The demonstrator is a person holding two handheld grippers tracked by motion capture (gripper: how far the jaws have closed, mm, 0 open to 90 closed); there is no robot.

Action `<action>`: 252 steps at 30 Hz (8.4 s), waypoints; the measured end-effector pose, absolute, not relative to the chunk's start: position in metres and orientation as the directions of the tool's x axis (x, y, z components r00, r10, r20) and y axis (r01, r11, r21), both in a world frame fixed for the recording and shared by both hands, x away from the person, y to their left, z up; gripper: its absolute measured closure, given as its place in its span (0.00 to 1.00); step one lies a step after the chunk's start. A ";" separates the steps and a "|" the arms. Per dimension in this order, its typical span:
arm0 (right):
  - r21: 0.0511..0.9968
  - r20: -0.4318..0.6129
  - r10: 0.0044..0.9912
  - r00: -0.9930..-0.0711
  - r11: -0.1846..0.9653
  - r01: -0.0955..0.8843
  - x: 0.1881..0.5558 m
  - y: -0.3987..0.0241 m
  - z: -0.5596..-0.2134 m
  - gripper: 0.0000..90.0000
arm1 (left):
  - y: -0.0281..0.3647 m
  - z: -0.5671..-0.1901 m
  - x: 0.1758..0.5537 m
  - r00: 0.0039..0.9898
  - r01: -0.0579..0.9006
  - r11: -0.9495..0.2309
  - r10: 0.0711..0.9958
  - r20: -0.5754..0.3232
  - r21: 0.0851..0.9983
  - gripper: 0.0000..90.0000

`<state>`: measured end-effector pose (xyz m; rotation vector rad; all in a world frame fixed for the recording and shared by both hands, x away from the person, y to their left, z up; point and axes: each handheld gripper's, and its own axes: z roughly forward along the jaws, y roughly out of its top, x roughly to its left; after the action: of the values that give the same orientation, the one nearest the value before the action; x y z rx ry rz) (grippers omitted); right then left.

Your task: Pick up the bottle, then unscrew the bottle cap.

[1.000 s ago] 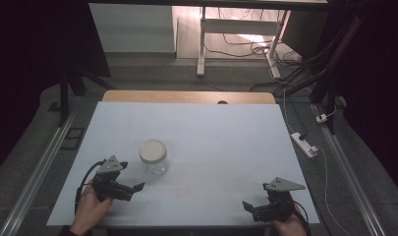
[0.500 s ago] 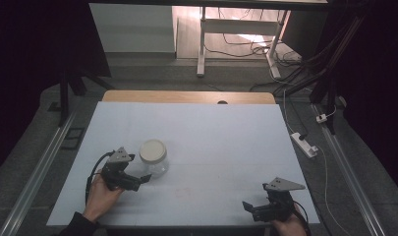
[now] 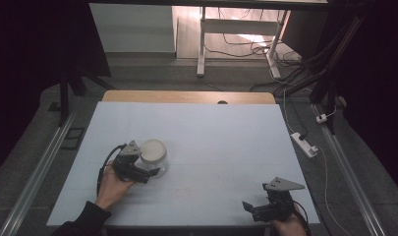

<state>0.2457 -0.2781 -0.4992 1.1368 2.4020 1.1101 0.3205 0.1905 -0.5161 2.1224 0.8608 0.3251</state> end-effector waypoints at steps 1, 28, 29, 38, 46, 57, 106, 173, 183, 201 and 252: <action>0.734 0.084 0.747 -0.660 0.402 0.548 0.246 -0.278 -0.499 0.00 | 0.189 -0.517 0.322 0.737 0.462 -0.452 0.675 -0.047 0.763 0.00; 0.731 0.088 0.743 -0.663 0.404 0.550 0.246 -0.278 -0.499 0.00 | 0.185 -0.518 0.330 0.764 0.411 -0.459 0.645 -0.023 0.788 0.08; 0.731 0.089 0.743 -0.663 0.404 0.550 0.246 -0.278 -0.499 0.00 | 0.185 -0.517 0.330 0.763 0.413 -0.459 0.645 -0.024 0.787 0.08; 0.732 0.090 0.742 -0.664 0.403 0.550 0.246 -0.278 -0.499 0.00 | 0.182 -0.513 0.331 0.746 0.449 -0.460 0.665 -0.039 0.766 0.08; 0.732 0.093 0.743 -0.663 0.400 0.551 0.246 -0.278 -0.499 0.00 | 0.184 -0.506 0.330 0.742 0.448 -0.445 0.669 -0.045 0.776 0.08; 0.733 0.098 0.748 -0.656 0.392 0.556 0.247 -0.279 -0.499 0.00 | 0.178 -0.488 0.326 0.763 0.418 -0.459 0.646 -0.029 0.784 0.08; 0.738 0.092 0.745 -0.661 0.395 0.548 0.246 -0.279 -0.499 0.00 | 0.117 -0.448 0.320 0.873 0.291 -0.545 0.488 0.016 0.786 0.08; 0.854 0.067 0.540 -0.839 0.405 0.328 0.266 -0.206 -0.449 0.00 | 0.114 -0.454 0.315 0.897 0.274 -0.548 0.441 -0.004 0.791 0.08; 0.850 0.048 0.535 -0.843 0.421 0.316 0.275 -0.189 -0.439 0.00 | 0.115 -0.452 0.314 0.901 0.269 -0.547 0.434 -0.006 0.793 0.08; 0.856 0.039 0.462 -0.886 0.441 0.268 0.289 -0.153 -0.424 0.00 | 0.110 -0.452 0.311 0.909 0.259 -0.558 0.418 -0.002 0.789 0.08; 0.869 0.079 0.277 -0.958 0.451 0.202 0.322 -0.093 -0.424 0.08 | 0.105 -0.452 0.311 0.954 0.221 -0.591 0.296 -0.046 0.776 0.08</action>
<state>0.3220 -0.0934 -0.4238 0.4319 2.6127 1.5487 0.3105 0.1046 -0.4523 2.2246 0.3623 0.1102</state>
